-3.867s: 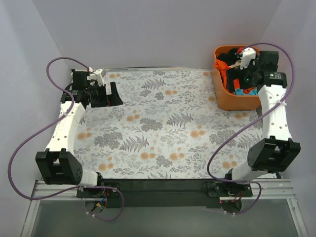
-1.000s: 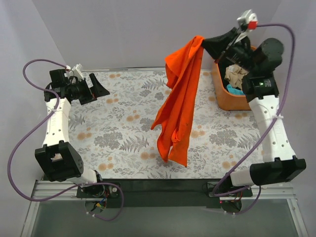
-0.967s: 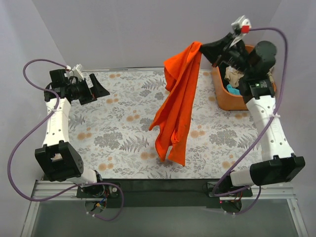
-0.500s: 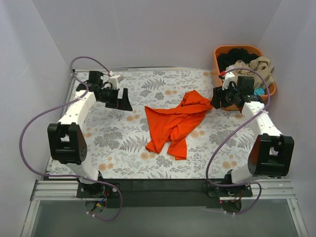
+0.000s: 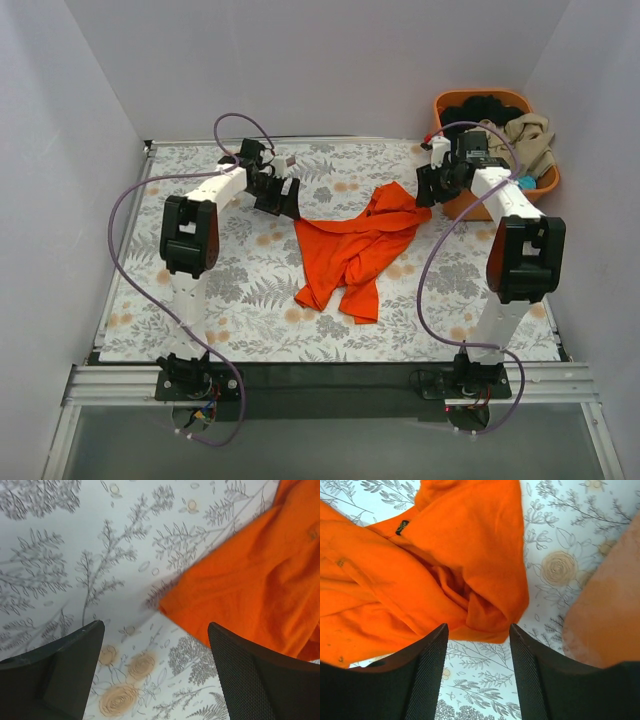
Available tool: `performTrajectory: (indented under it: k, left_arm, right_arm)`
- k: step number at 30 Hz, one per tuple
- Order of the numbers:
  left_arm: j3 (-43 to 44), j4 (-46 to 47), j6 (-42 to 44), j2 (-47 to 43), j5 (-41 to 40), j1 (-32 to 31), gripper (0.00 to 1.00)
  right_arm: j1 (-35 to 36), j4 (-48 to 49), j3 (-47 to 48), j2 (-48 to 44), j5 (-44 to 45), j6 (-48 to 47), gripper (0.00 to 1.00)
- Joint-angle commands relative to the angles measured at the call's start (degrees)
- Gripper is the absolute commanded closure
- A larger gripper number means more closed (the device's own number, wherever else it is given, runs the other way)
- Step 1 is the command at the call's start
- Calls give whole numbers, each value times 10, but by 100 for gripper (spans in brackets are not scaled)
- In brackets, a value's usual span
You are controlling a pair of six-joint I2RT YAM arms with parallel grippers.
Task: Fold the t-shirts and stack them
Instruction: Move the tshirt to the center of the board, then flatten the tshirt out
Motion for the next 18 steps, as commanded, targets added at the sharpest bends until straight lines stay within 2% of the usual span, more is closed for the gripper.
performTrajectory:
  k: [1,6,13,14,15,16,17,18]
  left_arm:
    - [67,4,-15,29,7,-6,21]
    - [84,12,-36,65,5,-15,22]
    - [52,-9,-19,61,29,-32,49]
    - [42,-9,-17,57,32,-33,60]
    - [29,-9,-14,51,35,-34,66]
    - [25,-12,-14,49,37,-35,73]
    - [25,-16,-15,47,38,-35,92]
    - [32,-21,-18,47,32,-34,100]
  right_arm:
    - [-6,-17,62,36,3,0,48]
    - [24,-26,66,60,14,1,44]
    - [43,-30,74,101,71,3,44]
    - [45,-34,74,104,75,2,44]
    - [48,-36,78,108,78,3,44]
    - [50,-40,81,117,80,3,48]
    - [55,-50,86,122,79,3,54]
    - [57,-55,99,125,74,2,63]
